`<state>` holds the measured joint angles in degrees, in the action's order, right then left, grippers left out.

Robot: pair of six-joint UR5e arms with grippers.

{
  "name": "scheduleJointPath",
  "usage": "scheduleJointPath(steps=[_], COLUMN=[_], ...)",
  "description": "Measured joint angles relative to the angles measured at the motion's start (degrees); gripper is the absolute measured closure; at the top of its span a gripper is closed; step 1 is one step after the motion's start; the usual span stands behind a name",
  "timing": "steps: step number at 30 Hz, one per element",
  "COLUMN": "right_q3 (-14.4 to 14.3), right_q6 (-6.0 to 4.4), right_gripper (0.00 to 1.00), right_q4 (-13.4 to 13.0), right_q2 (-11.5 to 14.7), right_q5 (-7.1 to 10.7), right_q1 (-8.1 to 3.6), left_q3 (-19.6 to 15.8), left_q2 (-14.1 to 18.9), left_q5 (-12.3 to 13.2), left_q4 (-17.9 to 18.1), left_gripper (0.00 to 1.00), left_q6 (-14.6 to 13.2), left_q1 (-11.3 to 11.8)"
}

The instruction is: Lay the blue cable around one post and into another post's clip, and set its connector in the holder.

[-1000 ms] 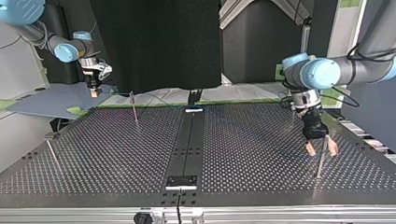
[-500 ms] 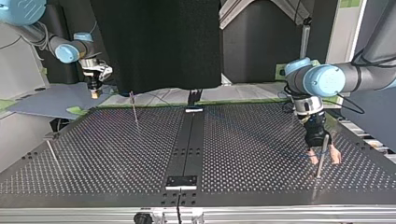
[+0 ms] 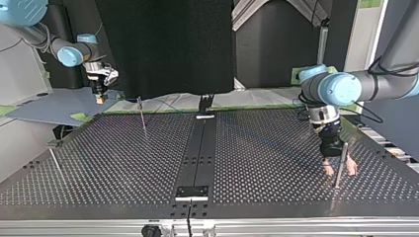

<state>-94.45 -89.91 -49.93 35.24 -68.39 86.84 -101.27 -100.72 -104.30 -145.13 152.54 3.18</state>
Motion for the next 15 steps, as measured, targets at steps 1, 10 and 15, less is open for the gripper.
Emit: scheduleJointPath(steps=[1, 10, 15], right_q3=[0.00, 0.00, 0.00], right_q6=[0.01, 0.07, 0.12], right_gripper=[1.00, 1.00, 1.00], right_q4=[0.00, 0.02, 0.06], right_q2=[0.01, -0.01, -0.02], right_q5=[0.00, 0.00, 0.00], right_q1=[-0.01, -0.19, -0.27], left_q3=[0.01, 0.04, 0.04], left_q2=[0.01, 0.03, 0.07], left_q5=[-0.06, -1.69, -1.53], left_q4=[-0.02, -1.41, -2.30], left_gripper=[0.00, 0.00, 0.00], left_q6=[0.01, -0.38, -2.26], left_q1=[0.08, 0.41, -0.09])
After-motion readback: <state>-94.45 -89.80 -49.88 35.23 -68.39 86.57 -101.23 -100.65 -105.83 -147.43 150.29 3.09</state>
